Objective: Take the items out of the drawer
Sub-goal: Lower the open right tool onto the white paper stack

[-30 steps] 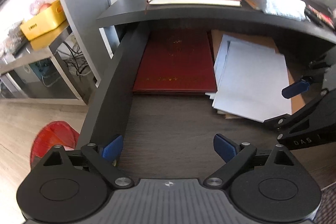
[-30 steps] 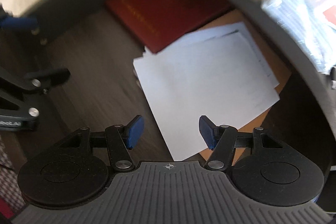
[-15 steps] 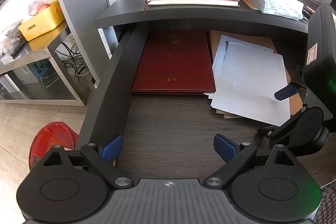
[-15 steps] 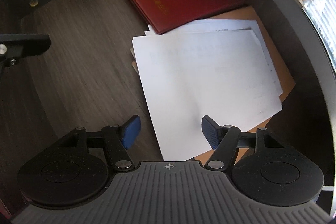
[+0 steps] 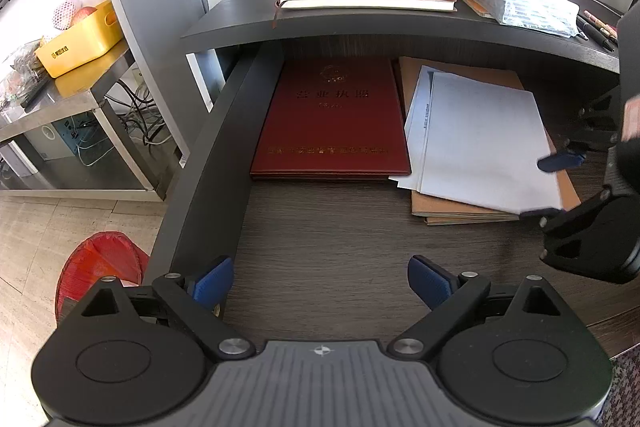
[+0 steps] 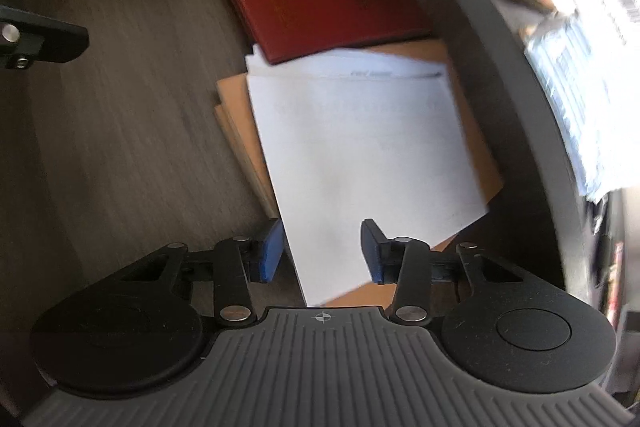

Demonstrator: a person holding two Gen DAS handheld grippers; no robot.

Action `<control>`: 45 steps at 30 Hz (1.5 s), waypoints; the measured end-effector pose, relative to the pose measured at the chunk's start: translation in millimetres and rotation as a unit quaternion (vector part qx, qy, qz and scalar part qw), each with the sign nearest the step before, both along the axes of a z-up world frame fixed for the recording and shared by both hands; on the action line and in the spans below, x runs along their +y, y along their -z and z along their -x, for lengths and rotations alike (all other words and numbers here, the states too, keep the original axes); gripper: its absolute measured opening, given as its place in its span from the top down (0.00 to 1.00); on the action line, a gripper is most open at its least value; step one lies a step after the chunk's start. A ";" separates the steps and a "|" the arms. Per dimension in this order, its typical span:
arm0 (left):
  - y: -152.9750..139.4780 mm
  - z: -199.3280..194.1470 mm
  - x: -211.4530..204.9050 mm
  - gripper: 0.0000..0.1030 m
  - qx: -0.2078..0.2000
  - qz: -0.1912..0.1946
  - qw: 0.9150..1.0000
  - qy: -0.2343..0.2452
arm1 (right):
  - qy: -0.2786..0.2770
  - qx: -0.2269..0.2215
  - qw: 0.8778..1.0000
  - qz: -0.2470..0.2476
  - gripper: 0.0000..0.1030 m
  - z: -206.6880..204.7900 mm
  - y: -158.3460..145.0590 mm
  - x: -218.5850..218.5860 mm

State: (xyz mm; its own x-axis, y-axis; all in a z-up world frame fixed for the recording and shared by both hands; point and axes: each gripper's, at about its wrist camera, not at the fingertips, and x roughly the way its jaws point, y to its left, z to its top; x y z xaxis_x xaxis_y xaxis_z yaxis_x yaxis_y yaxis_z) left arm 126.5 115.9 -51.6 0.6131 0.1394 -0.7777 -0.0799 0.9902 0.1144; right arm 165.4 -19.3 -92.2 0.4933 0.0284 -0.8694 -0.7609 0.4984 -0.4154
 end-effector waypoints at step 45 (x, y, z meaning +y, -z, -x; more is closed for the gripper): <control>1.8 -1.3 0.1 0.07 0.003 -0.002 1.000 0.000 | 0.096 0.006 0.988 -0.118 0.53 -39.4 -7.9 44.2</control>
